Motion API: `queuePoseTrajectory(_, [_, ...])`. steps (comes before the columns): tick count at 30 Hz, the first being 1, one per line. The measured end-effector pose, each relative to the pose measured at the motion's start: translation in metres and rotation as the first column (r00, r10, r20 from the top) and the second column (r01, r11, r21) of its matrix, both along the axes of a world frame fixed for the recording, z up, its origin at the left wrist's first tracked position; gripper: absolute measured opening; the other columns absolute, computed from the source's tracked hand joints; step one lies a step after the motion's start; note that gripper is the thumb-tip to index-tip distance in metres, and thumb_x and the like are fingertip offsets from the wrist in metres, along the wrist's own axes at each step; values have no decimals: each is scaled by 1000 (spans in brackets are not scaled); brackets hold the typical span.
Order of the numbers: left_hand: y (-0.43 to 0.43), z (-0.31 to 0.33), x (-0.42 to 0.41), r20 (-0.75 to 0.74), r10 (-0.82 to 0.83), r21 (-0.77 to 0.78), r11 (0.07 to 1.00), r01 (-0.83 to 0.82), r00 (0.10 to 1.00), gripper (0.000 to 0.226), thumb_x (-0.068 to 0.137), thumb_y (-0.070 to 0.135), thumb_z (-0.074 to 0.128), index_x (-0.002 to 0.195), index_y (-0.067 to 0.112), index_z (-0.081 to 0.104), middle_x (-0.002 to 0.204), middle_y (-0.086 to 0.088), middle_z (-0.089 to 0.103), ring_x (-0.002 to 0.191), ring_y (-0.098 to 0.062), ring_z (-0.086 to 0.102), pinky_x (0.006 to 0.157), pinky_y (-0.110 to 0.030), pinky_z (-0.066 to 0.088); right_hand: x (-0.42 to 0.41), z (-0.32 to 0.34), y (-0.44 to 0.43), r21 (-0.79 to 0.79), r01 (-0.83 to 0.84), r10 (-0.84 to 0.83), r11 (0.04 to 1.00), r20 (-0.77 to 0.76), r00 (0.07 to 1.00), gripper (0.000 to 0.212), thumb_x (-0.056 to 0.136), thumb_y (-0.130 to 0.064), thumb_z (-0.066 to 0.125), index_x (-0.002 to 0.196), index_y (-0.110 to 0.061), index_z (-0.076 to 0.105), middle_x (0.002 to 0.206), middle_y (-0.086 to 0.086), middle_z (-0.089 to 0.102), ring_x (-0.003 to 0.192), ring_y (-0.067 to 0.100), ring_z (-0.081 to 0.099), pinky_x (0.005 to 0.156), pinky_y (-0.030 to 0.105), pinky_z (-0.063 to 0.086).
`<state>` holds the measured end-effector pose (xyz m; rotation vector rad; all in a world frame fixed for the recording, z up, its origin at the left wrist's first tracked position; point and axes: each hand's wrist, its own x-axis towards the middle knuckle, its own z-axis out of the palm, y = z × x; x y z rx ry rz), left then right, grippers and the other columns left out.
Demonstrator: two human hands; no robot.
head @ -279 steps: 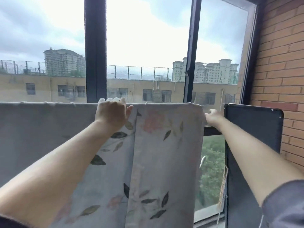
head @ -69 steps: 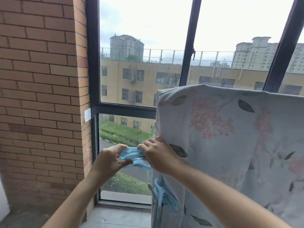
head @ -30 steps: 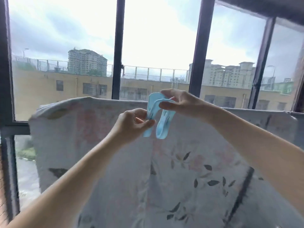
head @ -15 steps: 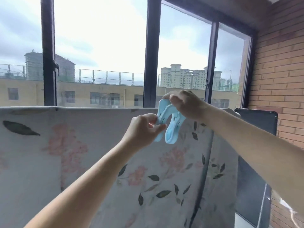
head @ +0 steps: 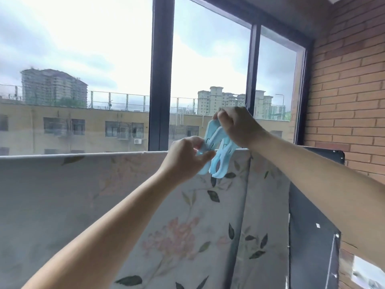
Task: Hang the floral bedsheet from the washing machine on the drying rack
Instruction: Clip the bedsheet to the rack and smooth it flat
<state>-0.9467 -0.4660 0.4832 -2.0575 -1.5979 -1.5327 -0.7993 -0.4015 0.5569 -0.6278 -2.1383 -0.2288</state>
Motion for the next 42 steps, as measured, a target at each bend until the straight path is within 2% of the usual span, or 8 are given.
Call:
queuePoseTrajectory(4, [52, 6, 20, -24, 27, 25, 999, -26, 999, 27, 94, 41, 52, 101, 20, 68, 92, 11, 67, 83, -2, 61, 66, -13, 44, 20, 13, 62, 123, -32, 41, 992, -67, 997, 65, 85, -40, 17, 74, 8, 59, 65, 25, 59, 57, 37, 54, 50, 35, 43])
queuePoseTrajectory(7, [94, -1, 23, -104, 235, 46, 972, -231, 967, 38, 100, 41, 35, 92, 14, 62, 92, -1, 64, 82, -19, 59, 69, -31, 48, 40, 23, 104, 172, -34, 48, 985, -78, 996, 46, 90, -28, 20, 67, -4, 52, 58, 10, 52, 52, 23, 47, 50, 30, 41])
queuePoseTrajectory(11, [143, -8, 38, -325, 553, 163, 832, -530, 768, 37, 99, 36, 37, 94, 11, 64, 89, -1, 63, 73, -20, 58, 69, -33, 48, 66, 31, 163, 225, 20, 0, 974, -87, 996, 38, 95, -23, 23, 59, -22, 34, 52, -5, 37, 48, 9, 36, 53, 25, 31])
queuePoseTrajectory(16, [193, -1, 75, -492, 617, 175, 761, -624, 614, 42, 99, 40, 33, 102, 14, 65, 88, -4, 67, 76, -22, 63, 63, -30, 45, 87, 29, 222, 223, 13, 5, 975, -77, 997, 42, 95, -26, 19, 56, -18, 33, 48, -4, 34, 43, 12, 34, 54, 26, 32])
queuePoseTrajectory(22, [215, -7, 86, -592, 715, 201, 578, -791, 371, 63, 100, 46, 17, 77, 15, 66, 66, 0, 56, 60, -19, 52, 57, -27, 39, 105, 35, 270, 304, 24, 22, 952, -145, 989, 49, 101, -26, 24, 53, -21, 32, 45, -6, 32, 42, 10, 34, 61, 30, 42])
queuePoseTrajectory(34, [232, -13, 94, -541, 777, 271, 522, -809, 321, 61, 99, 43, 17, 71, 18, 65, 62, 1, 57, 60, -20, 54, 57, -27, 41, 119, 33, 333, 335, -16, 34, 942, -49, 998, 57, 102, -32, 21, 50, -16, 38, 39, -4, 29, 34, 12, 35, 71, 44, 55])
queuePoseTrajectory(39, [231, -15, 88, -528, 788, 284, 515, -809, 317, 59, 98, 43, 17, 74, 20, 67, 67, 1, 62, 63, -21, 58, 62, -28, 44, 108, 13, 346, 233, -107, 114, 967, -14, 993, 56, 104, -27, 25, 49, -20, 34, 38, -6, 27, 30, 9, 33, 55, 31, 50])
queuePoseTrajectory(42, [232, -16, 89, -520, 790, 290, 521, -803, 325, 60, 98, 44, 17, 73, 20, 66, 66, 1, 62, 63, -21, 58, 65, -28, 45, 109, 10, 356, 184, -149, 157, 971, -28, 987, 56, 104, -27, 25, 49, -20, 34, 37, -6, 27, 29, 8, 30, 47, 18, 32])
